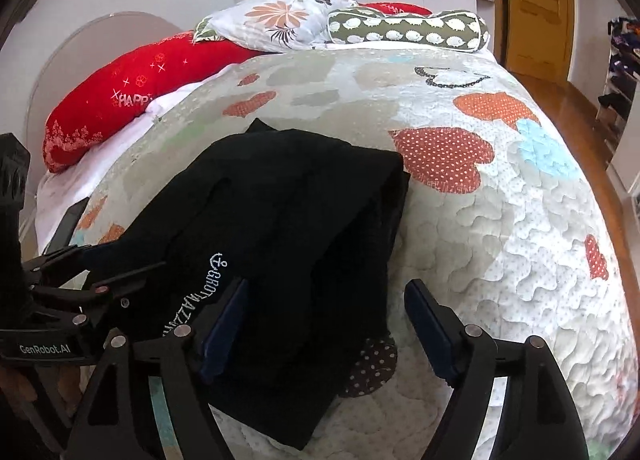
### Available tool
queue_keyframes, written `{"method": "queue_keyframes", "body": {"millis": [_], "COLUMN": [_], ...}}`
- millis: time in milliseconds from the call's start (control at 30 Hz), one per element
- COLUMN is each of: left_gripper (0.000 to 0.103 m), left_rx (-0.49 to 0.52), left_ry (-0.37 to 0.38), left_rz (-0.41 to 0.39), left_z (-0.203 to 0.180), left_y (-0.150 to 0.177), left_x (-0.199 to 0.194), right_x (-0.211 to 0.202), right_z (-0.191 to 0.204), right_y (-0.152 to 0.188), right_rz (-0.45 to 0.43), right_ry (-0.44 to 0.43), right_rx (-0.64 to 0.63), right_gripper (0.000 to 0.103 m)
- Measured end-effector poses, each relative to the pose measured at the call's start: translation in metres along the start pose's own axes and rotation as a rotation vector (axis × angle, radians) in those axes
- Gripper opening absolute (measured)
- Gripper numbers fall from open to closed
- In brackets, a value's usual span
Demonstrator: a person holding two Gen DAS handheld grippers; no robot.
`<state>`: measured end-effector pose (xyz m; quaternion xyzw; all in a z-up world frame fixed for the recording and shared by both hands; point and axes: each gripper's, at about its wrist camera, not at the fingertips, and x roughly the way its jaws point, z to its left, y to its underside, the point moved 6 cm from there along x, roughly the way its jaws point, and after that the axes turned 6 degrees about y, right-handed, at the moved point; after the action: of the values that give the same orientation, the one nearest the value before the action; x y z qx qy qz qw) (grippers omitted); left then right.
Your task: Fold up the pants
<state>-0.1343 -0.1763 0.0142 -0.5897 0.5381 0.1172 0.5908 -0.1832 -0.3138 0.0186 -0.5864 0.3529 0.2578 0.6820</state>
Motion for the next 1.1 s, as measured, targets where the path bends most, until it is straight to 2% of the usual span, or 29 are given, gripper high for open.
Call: {"method": "queue_keyframes", "body": {"millis": [300,533,667,1100], "left_gripper": [0.091,0.098,0.099,0.099], "left_rx": [-0.003,-0.028,-0.063,-0.036], "left_ry": [0.004,0.01,0.037,0.025], "left_rz": [-0.002,0.007,0.023,0.009], "left_z": [0.0,0.004,0.007,0.006], "left_y": [0.0,0.003,0.004,0.0], "left_x": [0.002,0.005,0.008,-0.005], "right_x": [0.002,0.005,0.006,0.006], "right_z": [0.001,0.0,-0.001,-0.001], "right_y": [0.001,0.001,0.001,0.0], "right_rz": [0.009,0.011,0.011,0.021], "right_ry": [0.015,0.019,0.019,-0.001], "right_rx": [-0.003,-0.003,-0.005,0.003], "right_gripper": [0.083,0.086,0.087,0.088]}}
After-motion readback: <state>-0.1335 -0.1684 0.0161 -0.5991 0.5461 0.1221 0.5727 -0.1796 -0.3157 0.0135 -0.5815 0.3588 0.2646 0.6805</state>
